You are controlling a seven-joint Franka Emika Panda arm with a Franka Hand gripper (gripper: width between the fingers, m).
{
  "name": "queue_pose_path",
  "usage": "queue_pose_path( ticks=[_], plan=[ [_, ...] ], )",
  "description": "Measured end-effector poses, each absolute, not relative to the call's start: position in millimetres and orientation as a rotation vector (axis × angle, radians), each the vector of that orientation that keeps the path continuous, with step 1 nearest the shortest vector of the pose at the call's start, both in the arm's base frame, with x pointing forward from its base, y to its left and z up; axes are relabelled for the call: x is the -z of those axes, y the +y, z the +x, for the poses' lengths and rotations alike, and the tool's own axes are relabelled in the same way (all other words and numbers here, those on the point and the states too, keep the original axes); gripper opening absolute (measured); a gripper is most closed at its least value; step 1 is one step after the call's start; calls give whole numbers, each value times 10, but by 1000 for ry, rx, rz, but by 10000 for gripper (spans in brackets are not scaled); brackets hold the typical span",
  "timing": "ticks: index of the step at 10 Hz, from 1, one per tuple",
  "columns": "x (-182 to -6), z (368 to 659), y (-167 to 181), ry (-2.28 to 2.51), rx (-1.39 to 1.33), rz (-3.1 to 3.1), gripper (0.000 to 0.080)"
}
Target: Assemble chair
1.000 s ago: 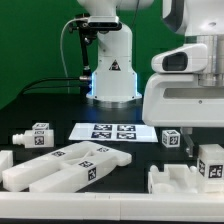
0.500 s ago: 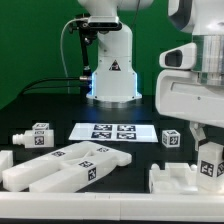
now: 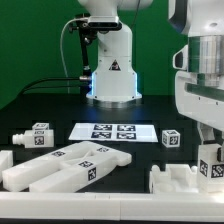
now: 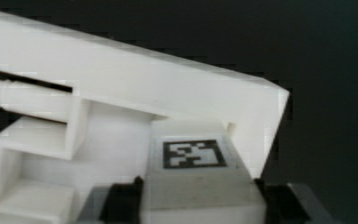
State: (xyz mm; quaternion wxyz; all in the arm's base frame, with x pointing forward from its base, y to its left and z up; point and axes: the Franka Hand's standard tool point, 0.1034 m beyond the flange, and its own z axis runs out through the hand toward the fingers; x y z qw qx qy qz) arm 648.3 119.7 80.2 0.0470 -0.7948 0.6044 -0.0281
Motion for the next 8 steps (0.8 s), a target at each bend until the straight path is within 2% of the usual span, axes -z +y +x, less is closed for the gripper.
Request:
queue_pose_path(
  ticks=[1,3,4,7,8],
  plan=[
    [-803,6477,1197,1659,100,-2577,284],
    [-804,6484,1181,1143,125,-2860,570],
    [-803,6483,1180,1104,126,-2875,625],
    [-800,6484,1167,763,136,-2996,648],
    [-759,6498,1146,186,151,-3115,649]
  ],
)
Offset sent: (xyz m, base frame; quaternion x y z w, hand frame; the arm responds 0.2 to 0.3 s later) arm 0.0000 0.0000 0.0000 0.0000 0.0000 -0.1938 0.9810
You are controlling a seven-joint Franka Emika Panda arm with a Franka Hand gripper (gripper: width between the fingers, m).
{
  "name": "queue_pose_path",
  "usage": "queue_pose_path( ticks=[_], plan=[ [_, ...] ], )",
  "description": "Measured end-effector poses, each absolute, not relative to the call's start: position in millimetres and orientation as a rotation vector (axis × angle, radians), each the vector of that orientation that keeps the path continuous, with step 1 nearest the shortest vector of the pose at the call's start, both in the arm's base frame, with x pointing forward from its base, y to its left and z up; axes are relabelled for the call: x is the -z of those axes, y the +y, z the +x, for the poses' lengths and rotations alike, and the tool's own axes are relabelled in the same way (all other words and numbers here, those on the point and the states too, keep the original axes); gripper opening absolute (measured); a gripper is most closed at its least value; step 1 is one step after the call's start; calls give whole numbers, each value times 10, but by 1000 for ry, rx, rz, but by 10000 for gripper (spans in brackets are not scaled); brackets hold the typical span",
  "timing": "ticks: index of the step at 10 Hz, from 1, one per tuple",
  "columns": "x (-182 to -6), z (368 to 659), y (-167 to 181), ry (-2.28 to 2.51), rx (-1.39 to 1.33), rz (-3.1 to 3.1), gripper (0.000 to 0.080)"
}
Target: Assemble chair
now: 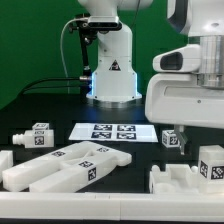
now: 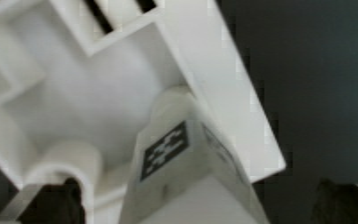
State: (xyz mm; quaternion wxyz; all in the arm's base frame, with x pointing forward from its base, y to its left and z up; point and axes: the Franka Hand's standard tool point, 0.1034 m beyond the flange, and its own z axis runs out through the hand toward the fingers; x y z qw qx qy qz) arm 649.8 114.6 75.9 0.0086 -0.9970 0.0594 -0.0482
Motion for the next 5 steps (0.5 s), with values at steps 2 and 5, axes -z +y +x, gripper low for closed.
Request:
queue_pose_path(
  ticks=[2,5],
  plan=[
    [-758,6511,1131,234,138,-3103,638],
    [-752,6507,1129,434,133,-3078,288]
  ],
)
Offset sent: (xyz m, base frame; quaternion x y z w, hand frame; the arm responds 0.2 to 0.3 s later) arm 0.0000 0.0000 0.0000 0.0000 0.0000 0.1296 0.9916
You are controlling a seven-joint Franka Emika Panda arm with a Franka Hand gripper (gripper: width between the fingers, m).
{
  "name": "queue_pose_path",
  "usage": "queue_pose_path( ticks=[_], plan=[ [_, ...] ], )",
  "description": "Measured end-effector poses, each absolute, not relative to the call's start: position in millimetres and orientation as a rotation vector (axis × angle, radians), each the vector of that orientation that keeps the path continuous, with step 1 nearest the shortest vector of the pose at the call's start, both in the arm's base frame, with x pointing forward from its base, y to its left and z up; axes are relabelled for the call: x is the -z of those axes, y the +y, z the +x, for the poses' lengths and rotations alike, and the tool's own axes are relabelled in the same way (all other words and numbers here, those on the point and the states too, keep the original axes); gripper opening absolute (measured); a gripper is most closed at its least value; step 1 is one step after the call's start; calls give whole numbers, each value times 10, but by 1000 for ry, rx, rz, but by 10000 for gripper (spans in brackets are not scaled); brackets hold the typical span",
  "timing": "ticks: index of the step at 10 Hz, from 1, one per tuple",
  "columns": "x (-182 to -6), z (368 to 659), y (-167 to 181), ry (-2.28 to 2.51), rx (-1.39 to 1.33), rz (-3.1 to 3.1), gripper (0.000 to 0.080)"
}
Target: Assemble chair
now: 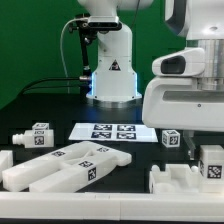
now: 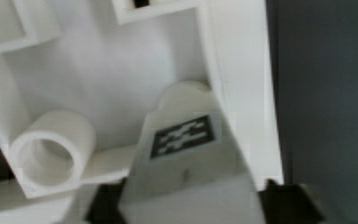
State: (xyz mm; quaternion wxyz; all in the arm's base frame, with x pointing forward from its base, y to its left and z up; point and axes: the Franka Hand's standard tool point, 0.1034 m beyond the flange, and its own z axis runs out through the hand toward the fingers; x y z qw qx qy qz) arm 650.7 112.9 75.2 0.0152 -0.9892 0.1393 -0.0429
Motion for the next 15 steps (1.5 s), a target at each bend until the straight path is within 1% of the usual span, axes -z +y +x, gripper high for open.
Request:
queue_pose_path(
  ticks=[2,3,5,7,9,11,12,13,14,15],
  plan=[
    [-745,6510,1131,693,125,-3025,282],
    [-749,6540,1130,909,111,-2969,282],
    [-744,6530,1130,1468,100,-2732,282],
    [-750,6531,1149,1997,79,-2346,282],
    [-751,6536,1143,2208,50,-2120,284],
    [-748,6532,1150,2214,46,-2112,284],
    [-747,6533,1146,2107,56,-2222,437],
    [-740,6533,1148,1943,72,-2365,567],
    [-743,6552,1169,1738,102,-2511,567],
    [-740,6577,1171,1466,157,-2665,635]
  ],
)
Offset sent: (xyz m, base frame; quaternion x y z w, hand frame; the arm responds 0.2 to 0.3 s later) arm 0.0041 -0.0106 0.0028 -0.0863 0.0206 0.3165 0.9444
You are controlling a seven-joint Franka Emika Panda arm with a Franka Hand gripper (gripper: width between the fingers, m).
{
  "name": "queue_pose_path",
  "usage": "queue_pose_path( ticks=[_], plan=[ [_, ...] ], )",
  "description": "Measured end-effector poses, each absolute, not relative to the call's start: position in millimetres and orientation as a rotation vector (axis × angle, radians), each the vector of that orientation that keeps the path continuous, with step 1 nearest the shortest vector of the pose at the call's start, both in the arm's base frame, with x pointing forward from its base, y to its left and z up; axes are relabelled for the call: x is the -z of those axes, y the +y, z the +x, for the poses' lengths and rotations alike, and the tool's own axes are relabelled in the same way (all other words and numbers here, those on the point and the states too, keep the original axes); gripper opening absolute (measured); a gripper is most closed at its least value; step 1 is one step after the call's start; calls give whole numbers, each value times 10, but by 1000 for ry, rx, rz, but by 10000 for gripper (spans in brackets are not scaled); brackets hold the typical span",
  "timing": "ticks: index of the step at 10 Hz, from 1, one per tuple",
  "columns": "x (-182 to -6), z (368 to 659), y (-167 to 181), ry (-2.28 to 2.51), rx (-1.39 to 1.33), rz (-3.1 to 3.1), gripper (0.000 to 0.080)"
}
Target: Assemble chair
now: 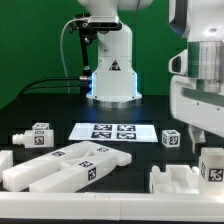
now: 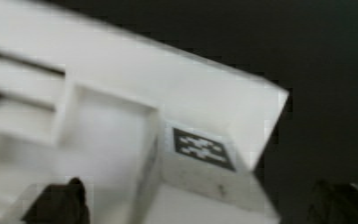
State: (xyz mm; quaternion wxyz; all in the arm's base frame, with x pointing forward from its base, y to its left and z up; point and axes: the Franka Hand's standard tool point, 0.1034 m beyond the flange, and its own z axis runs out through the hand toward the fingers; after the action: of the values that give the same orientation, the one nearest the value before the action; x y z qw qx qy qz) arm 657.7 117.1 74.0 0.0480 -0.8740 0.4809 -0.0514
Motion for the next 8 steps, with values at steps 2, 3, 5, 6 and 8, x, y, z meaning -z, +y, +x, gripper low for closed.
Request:
queue_pose_path(
  ticks=[2,3,5,6,8],
  plan=[
    [-732,6570,1160,1362,160,-2728,646],
    [-731,6571,1156,1272,165,-2774,649],
    [-747,6599,1107,596,212,-3055,649],
    [-767,6628,1081,341,216,-3100,649],
    [-763,6625,1085,437,213,-3081,526]
  ],
)
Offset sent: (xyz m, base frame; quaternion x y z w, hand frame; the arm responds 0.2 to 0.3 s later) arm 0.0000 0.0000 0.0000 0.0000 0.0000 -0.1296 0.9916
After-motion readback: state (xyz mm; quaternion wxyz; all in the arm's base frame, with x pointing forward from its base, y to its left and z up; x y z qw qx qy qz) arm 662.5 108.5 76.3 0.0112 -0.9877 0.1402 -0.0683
